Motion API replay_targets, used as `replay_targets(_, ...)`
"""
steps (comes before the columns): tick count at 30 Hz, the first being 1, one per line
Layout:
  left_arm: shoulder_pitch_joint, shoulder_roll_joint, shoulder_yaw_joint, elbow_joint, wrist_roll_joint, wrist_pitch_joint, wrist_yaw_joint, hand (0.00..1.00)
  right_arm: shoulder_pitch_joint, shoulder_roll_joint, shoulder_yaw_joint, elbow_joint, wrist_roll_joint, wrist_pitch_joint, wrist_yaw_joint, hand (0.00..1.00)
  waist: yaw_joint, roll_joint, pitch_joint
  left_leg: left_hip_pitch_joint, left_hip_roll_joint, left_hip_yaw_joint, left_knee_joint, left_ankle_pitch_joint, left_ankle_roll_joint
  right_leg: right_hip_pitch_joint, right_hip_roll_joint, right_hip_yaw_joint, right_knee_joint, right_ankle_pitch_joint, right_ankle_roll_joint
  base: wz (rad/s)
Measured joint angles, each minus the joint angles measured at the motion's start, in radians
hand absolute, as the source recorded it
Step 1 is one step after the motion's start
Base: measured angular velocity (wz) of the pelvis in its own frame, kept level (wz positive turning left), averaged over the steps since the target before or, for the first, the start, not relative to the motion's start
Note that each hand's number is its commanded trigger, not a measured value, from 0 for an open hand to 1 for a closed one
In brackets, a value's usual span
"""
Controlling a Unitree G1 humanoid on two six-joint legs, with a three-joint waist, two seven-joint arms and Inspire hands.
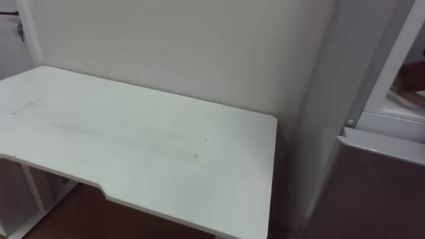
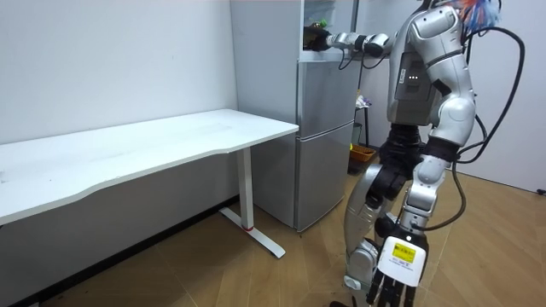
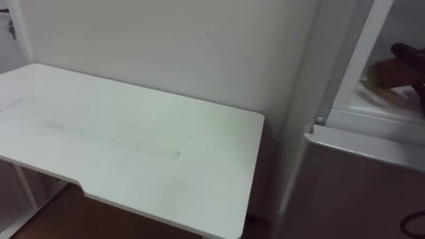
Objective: Put the bottle in the upper fridge
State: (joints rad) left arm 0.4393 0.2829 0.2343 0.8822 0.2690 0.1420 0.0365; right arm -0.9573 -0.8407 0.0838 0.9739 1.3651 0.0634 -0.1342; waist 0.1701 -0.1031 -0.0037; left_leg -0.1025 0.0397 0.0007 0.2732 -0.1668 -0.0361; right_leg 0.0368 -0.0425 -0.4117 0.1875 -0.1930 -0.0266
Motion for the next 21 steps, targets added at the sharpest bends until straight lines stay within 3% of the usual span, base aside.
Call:
replay_targets(4,-0.003,0.0,-0.001,0.001,-0.003,0.006,-0.001,0.0,0.0,0.0,-0.028,0.004,0.011,0.002,0.006,0.0,-0.002,0.012,-0.0036,0.007,0.0,0.0,-0.001,0.0,0.0,-0.002,-0.005,0.005,-0.001,0.0,0.0,-0.01)
replay_targets(8,-0.007,0.0,-0.001,0.001,-0.003,0.009,-0.001,0.0,0.0,-0.001,-0.028,0.004,0.012,0.004,0.007,0.0,-0.008,0.011,-0.0067,0.01,0.0,0.0,-0.006,0.001,-0.001,-0.002,-0.004,0.009,0.0,0.0,0.0,-0.01)
replay_targets(13,-0.008,0.0,-0.001,0.001,0.0,0.011,-0.002,0.0,0.0,-0.001,-0.035,0.005,0.005,0.026,0.035,0.0,-0.045,0.005,-0.0104,0.01,-0.002,0.003,-0.009,0.001,-0.001,-0.002,-0.006,0.01,-0.002,0.0,0.0,0.0)
replay_targets(21,-0.01,0.0,-0.001,0.001,-0.002,0.008,-0.001,0.0,0.008,-0.001,-0.039,0.01,-0.036,0.026,0.057,0.0,-0.078,0.002,-0.0125,0.029,0.0,0.032,-0.018,0.002,-0.001,0.0,-0.007,0.028,-0.002,0.0,0.001,-0.09)
